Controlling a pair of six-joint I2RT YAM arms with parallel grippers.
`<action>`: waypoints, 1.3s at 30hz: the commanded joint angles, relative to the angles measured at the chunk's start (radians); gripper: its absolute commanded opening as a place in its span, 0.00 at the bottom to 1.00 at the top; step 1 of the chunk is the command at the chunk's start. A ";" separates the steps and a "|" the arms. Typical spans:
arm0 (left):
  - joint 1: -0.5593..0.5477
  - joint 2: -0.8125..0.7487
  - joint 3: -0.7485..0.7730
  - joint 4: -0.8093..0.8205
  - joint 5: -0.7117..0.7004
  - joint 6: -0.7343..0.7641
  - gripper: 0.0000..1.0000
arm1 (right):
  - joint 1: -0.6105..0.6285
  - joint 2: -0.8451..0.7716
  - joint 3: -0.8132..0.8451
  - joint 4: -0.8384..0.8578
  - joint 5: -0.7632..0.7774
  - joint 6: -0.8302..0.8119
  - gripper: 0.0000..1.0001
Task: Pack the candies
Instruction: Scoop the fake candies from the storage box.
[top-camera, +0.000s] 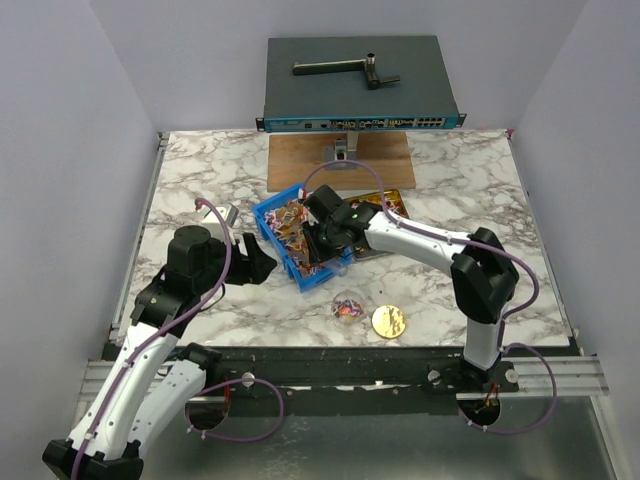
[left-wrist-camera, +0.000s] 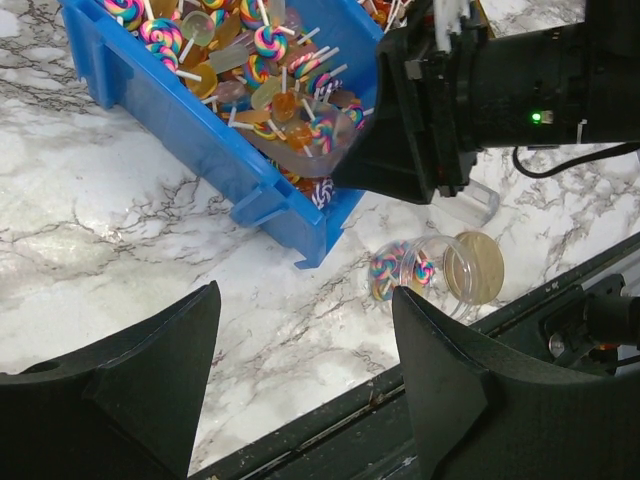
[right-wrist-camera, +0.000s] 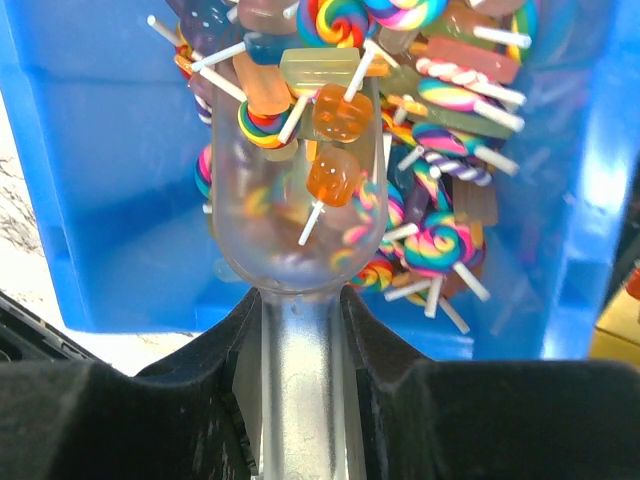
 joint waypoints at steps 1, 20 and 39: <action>0.003 0.006 -0.001 -0.006 -0.019 0.013 0.72 | -0.017 -0.093 -0.065 0.007 0.111 0.003 0.01; 0.020 0.030 0.000 -0.006 -0.023 0.013 0.72 | 0.003 -0.321 -0.271 0.062 0.090 -0.039 0.01; 0.023 0.044 -0.001 -0.008 -0.029 0.015 0.72 | 0.129 -0.535 -0.436 0.144 0.140 -0.093 0.01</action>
